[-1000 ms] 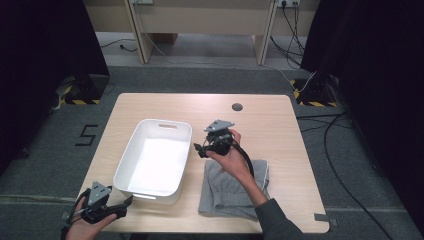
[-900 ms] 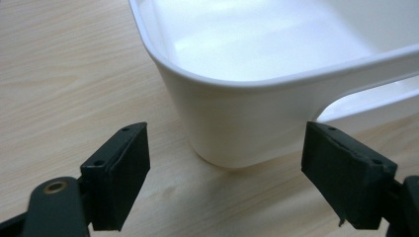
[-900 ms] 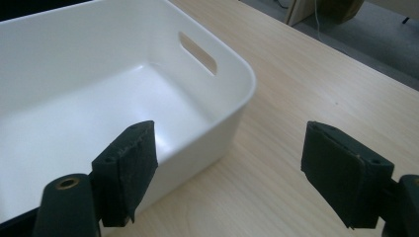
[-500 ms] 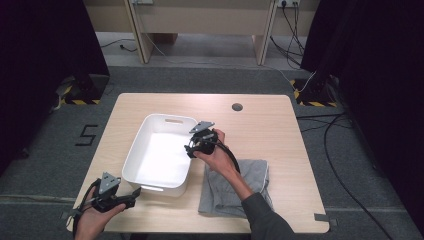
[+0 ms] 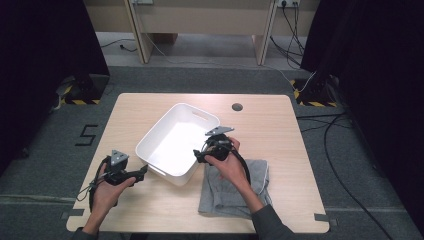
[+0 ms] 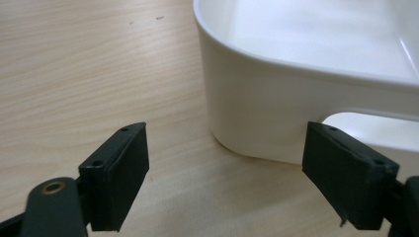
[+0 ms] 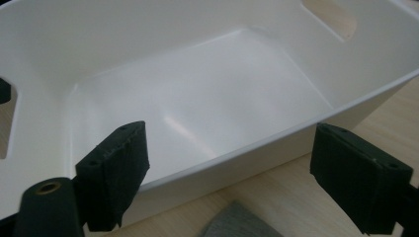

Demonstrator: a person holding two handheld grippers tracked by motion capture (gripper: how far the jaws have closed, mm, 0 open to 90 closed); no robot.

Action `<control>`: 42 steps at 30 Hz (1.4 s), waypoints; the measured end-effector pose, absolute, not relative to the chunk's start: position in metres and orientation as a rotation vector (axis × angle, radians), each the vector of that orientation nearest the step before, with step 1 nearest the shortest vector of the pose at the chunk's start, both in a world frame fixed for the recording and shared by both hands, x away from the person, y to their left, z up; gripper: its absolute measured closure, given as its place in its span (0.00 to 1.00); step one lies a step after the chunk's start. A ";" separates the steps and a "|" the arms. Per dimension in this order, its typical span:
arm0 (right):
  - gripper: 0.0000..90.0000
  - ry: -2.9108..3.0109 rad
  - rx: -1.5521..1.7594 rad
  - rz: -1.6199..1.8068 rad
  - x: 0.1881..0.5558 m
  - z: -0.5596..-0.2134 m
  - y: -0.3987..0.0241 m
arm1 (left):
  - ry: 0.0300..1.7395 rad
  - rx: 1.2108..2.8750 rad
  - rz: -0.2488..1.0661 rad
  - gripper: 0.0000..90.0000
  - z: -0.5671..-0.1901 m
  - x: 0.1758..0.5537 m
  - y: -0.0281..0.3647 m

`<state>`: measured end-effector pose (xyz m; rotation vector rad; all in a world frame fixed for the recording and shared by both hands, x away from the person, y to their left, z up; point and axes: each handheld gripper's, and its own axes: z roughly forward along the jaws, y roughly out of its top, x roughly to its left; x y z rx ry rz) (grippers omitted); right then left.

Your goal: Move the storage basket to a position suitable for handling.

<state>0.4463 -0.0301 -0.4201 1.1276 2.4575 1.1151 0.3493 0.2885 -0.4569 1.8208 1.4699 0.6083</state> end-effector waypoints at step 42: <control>0.37 2.276 1.094 0.897 0.492 -0.395 -0.102 | 1.274 1.837 0.585 0.26 -0.440 0.342 0.230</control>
